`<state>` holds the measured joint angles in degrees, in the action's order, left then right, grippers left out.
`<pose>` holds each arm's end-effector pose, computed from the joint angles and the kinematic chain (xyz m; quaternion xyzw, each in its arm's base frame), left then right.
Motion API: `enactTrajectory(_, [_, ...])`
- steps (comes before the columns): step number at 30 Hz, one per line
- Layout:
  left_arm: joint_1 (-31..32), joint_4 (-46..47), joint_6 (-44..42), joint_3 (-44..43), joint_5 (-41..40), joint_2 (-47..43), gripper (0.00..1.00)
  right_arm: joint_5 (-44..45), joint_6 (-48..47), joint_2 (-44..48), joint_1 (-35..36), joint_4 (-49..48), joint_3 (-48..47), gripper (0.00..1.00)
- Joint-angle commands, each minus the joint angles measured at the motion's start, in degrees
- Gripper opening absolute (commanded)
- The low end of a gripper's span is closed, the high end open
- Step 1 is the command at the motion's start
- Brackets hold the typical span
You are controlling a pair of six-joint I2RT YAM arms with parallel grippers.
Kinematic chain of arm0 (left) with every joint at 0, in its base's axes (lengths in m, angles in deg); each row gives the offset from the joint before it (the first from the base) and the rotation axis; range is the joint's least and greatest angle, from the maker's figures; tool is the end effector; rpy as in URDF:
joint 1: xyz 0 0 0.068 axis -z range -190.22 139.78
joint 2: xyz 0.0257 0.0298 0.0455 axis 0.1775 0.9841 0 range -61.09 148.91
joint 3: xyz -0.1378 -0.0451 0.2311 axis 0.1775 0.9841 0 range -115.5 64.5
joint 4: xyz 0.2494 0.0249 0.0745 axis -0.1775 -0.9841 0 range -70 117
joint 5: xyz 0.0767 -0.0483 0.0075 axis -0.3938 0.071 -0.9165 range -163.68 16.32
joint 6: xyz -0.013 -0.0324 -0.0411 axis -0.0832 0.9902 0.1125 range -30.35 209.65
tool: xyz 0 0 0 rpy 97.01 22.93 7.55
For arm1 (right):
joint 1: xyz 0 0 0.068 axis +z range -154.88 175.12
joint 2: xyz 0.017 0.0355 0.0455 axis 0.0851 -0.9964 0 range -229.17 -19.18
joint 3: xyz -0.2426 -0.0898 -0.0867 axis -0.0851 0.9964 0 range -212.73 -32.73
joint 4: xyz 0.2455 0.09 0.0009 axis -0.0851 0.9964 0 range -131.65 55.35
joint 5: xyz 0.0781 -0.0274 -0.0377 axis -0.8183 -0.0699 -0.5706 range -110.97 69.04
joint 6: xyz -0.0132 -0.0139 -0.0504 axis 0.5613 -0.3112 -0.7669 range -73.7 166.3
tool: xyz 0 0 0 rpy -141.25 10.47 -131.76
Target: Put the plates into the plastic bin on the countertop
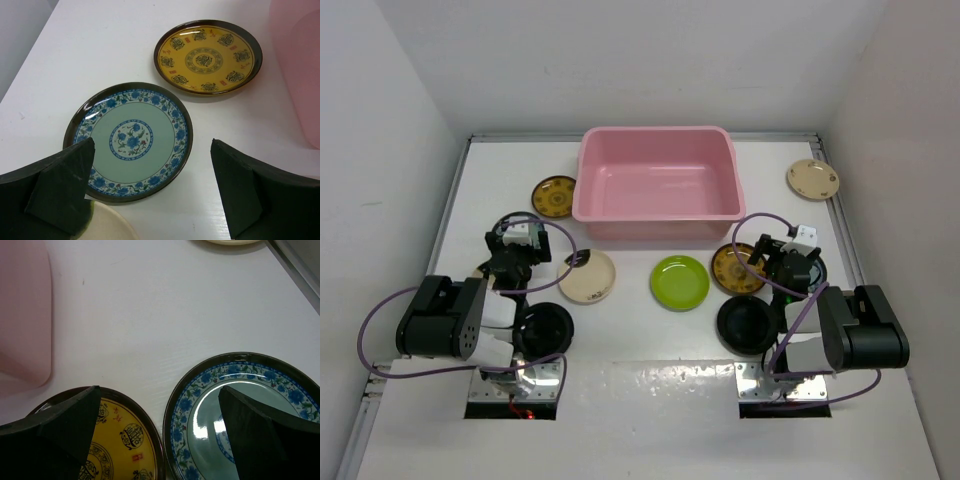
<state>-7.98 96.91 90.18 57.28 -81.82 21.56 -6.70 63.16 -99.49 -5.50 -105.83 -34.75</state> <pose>0.2148 -0.0035 0.1428 -0.0368 0.7391 0.0364 0.6716 0.1891 -0.0109 0.1195 0.1943 0.7619 -0.0108 0.6178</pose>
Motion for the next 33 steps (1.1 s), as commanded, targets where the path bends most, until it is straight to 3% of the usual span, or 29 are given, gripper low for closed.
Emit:
enactTrajectory(1, [-0.5,3.0,0.9,-0.3,0.4,-0.8,1.0,-0.8,0.0,0.5,0.2,-3.1,4.7,1.0])
enactTrajectory(3, [-0.5,3.0,0.9,-0.3,0.4,-0.8,1.0,-0.7,0.0,0.4,0.2,-3.6,4.7,1.0])
enactTrajectory(6, [-0.5,2.8,0.3,-1.4,1.5,-2.5,1.0,4.4,0.7,7.4,2.1,5.8,2.6,1.0])
enactTrajectory(7, [-0.5,-14.1,1.6,-7.7,1.5,-5.8,1.0,6.3,1.8,14.8,2.2,17.6,-1.7,1.0])
enactTrajectory(9, [-1.0,-34.9,-4.4,-19.5,-1.5,-13.2,1.0,7.5,1.5,19.6,1.9,29.0,-4.9,1.0])
enactTrajectory(10, [-1.0,-41.2,-7.3,-25.2,-2.9,-13.2,1.0,7.4,0.7,25.4,2.0,35.6,-10.3,1.0])
enactTrajectory(11, [-1.0,-49.5,-4.4,-35.2,-8.1,-12.5,1.0,6.3,-2.0,26.8,1.9,38.4,-12.4,1.0])
enactTrajectory(12, [-2.6,-54.4,-2.1,-40.5,-17.4,-11.3,1.0,6.0,-3.1,27.7,1.9,44.2,-16.0,1.0])
enactTrajectory(13, [-4.1,-59.2,-1.0,-46.2,-16.7,-6.8,1.0,4.7,-3.8,28.8,1.6,48.0,-19.3,1.0])
enactTrajectory(14, [-6.2,-69.9,-4.0,-57.2,-3.4,-3.5,1.0,4.3,-5.3,28.6,1.8,50.9,-20.8,1.0])
enactTrajectory(16, [-11.0,-81.5,-4.7,-67.6,8.1,3.9,1.0,2.5,-5.6,26.9,1.5,53.0,-26.2,1.0])
enactTrajectory(17, [-11.9,-86.7,-6.1,-72.2,13.5,11.9,1.0,0.0,-5.2,26.1,1.6,55.5,-28.8,1.0])
enactTrajectory(19, [-14.1,-102.6,-7.6,-86.9,25.1,21.0,0.96,-5.2,-4.5,22.9,1.3,57.1,-31.5,1.0])
enactTrajectory(20, [-15.0,-107.4,-8.4,-92.0,29.0,25.8,0.88,-9.9,-4.0,22.1,1.2,60.2,-35.6,0.93])
enactTrajectory(21, [-15.7,-115.7,-9.1,-102.1,35.5,34.9,0.66,-14.1,-3.9,21.3,1.2,61.0,-36.8,0.87])
enactTrajectory(24, [-16.3,-121.1,-9.1,-114.6,39.4,44.8,0.56,-22.6,-3.3,17.3,1.3,63.7,-40.8,0.71])
enactTrajectory(26, [-16.3,-120.6,-9.1,-116.4,41.9,50.1,0.59,-23.8,-1.7,15.5,1.3,64.0,-41.8,0.65])
enactTrajectory(33, [-16.3,-115.3,-8.5,-117.5,47.8,58.0,0.63,-23.8,2.1,17.0,0.9,63.8,-39.8,0.67])
